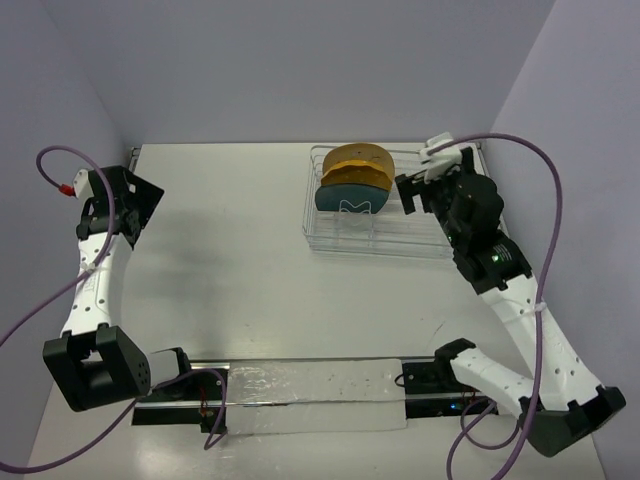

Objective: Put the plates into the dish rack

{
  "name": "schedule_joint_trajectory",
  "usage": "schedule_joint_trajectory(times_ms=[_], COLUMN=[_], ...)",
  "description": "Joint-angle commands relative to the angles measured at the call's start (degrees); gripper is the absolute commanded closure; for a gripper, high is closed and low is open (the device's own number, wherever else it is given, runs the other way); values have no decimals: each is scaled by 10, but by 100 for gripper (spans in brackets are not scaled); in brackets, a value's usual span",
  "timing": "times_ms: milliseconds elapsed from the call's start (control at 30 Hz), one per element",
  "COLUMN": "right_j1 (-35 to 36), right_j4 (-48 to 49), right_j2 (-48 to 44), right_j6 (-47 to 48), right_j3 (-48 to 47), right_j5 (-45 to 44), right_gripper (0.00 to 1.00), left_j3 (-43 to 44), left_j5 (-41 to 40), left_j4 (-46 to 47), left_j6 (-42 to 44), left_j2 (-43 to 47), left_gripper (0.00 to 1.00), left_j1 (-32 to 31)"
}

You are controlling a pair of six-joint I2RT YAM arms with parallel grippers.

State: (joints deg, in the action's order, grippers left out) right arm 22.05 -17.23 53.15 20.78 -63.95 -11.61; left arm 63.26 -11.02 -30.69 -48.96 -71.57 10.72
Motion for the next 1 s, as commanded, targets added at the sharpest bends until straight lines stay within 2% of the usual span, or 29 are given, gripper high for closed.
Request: schedule_joint_trajectory(times_ms=[0,133,300,367,467,633,967], right_j1=[-67,-138,-293,-341,-369,-369,-369], right_j4=[62,11,20,23,29,31,49], right_j2=[-38,-32,-5,-3,-7,-28,-62], right_j6=[-280,-352,-420,-441,-444,-442,-432], right_j3=[47,82,152,161,167,168,189], right_j5=[-135,-126,-82,-39,-20,-53,-44], right_gripper=[0,0,0,0,0,0,0], left_j3=[-6,-12,-9,-13,-14,-4,10], left_j5=[19,17,6,6,0,-9,2], left_j4=[14,19,17,23,23,16,31], left_j6=[9,12,17,18,18,19,6], left_j2=[17,24,22,25,28,23,7], left_gripper=[1,1,1,1,1,1,1], left_j1=[-16,-29,-50,-58,-63,-70,-99])
